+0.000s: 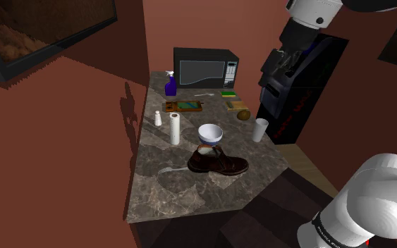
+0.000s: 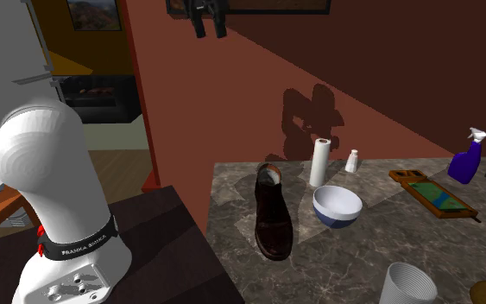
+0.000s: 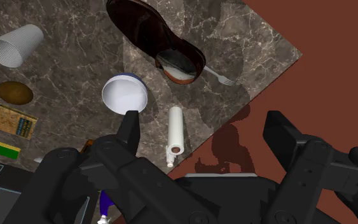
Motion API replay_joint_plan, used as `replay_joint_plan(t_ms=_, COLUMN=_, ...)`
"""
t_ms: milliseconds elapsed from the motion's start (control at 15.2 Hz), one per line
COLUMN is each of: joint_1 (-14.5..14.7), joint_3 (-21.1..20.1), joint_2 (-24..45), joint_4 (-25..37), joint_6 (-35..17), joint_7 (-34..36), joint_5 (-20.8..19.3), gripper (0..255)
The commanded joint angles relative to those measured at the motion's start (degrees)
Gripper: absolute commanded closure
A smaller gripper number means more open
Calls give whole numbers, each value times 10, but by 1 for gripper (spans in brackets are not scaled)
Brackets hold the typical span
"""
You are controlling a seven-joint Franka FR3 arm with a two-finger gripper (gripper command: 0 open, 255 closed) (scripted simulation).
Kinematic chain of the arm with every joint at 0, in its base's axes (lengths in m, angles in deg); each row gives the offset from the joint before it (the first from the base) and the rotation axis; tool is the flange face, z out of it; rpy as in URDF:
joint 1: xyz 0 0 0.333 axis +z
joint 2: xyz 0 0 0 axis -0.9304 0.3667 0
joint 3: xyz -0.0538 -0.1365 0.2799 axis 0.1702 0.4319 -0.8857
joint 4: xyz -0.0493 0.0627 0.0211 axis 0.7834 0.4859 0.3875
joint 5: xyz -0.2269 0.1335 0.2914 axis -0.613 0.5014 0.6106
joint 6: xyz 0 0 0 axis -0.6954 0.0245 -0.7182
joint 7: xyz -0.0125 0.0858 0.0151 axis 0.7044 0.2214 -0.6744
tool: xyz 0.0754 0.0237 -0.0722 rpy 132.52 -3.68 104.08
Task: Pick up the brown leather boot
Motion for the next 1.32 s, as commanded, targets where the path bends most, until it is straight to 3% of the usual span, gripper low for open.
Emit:
replay_joint_plan(t_ms=0, joint_1=0, joint_3=0, joint_2=0, joint_4=0, joint_6=0, joint_7=0, joint_5=0, gripper=0)
replay_joint_plan(t_ms=594, joint_1=-8, joint_3=7, joint_2=73, joint_4=-110, joint_6=-171, joint_7=-19, joint_5=-8, gripper=0)
replay_joint_plan(t_ms=1254, joint_1=-21, joint_3=14, joint_2=234, joint_4=-163, joint_6=-373, joint_7=-37, joint_5=-21, gripper=0)
